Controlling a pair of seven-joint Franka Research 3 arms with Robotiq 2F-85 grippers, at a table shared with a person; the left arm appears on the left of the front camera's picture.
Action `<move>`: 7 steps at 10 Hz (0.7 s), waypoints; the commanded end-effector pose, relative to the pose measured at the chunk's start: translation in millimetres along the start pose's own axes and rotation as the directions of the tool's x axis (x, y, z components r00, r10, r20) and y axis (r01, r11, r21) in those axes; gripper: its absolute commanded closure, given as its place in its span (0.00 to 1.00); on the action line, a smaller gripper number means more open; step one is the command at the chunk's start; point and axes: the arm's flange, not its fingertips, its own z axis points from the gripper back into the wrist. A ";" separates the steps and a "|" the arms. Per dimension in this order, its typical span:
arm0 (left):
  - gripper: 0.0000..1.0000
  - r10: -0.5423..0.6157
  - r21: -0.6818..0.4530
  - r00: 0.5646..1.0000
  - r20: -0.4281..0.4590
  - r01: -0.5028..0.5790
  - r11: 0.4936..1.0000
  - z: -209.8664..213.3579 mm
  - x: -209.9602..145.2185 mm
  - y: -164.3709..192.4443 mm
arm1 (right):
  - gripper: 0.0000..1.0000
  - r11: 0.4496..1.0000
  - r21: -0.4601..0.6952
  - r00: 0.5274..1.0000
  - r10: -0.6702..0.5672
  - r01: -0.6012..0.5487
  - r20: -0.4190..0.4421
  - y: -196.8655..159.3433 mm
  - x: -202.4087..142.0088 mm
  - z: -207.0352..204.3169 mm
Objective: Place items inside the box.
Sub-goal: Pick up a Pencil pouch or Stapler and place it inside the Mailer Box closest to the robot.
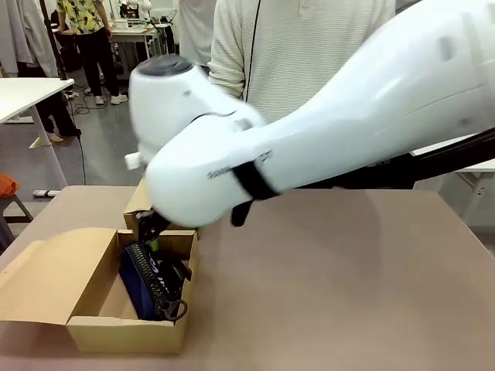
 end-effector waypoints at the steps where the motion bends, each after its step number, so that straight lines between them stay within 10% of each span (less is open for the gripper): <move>1: 0.00 -0.017 -0.016 1.000 0.000 0.017 1.000 0.9 -1.3 -0.3 | 0.00 0.994 0.102 0.999 -0.033 0.032 0.007 -70.9 -58.4 52.8; 3: 0.00 -0.017 -0.016 1.000 0.000 0.017 1.000 0.9 -1.3 -0.3 | 0.00 0.897 0.441 1.000 -0.030 0.024 0.008 -155.1 -119.1 95.0; 7: 0.00 -0.017 -0.016 1.000 0.000 0.017 1.000 0.9 -1.3 -0.3 | 0.00 0.772 0.608 0.880 -0.408 0.189 0.244 -291.3 -285.7 133.8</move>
